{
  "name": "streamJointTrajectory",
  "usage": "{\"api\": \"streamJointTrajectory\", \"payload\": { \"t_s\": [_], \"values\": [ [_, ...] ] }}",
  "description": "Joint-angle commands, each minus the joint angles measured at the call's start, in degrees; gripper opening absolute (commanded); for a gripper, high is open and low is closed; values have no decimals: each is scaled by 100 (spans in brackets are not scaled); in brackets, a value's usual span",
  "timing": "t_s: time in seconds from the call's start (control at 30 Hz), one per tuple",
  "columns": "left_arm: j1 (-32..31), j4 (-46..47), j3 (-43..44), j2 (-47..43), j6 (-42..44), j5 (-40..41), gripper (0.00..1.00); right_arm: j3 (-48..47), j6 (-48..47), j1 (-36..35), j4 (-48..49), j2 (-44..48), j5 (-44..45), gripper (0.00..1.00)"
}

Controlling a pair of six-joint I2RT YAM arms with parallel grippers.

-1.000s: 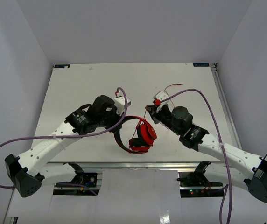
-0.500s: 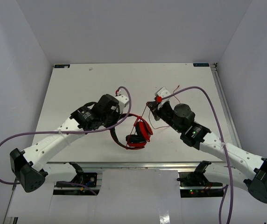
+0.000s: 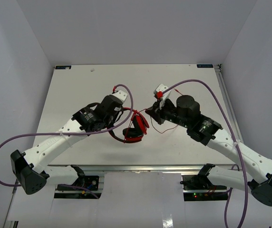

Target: Wrap the headphones

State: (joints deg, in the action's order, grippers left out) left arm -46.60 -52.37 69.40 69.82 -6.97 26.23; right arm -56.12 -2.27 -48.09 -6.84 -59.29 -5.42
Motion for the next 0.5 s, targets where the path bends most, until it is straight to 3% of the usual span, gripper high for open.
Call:
{"api": "streamJointTrajectory", "payload": {
  "t_s": [0.0, 0.17, 0.47],
  "values": [
    [-54, -43, 215, -28, -272, 946, 0, -548, 226, 27, -317, -111, -1227, 8],
    [-181, -33, 204, -3, -566, 1508, 0, -658, 565, 15, -281, -407, -2163, 8],
    [-408, -10, 131, 141, -1366, 2002, 0, -346, 906, 15, 534, -517, -2680, 8]
  ]
}}
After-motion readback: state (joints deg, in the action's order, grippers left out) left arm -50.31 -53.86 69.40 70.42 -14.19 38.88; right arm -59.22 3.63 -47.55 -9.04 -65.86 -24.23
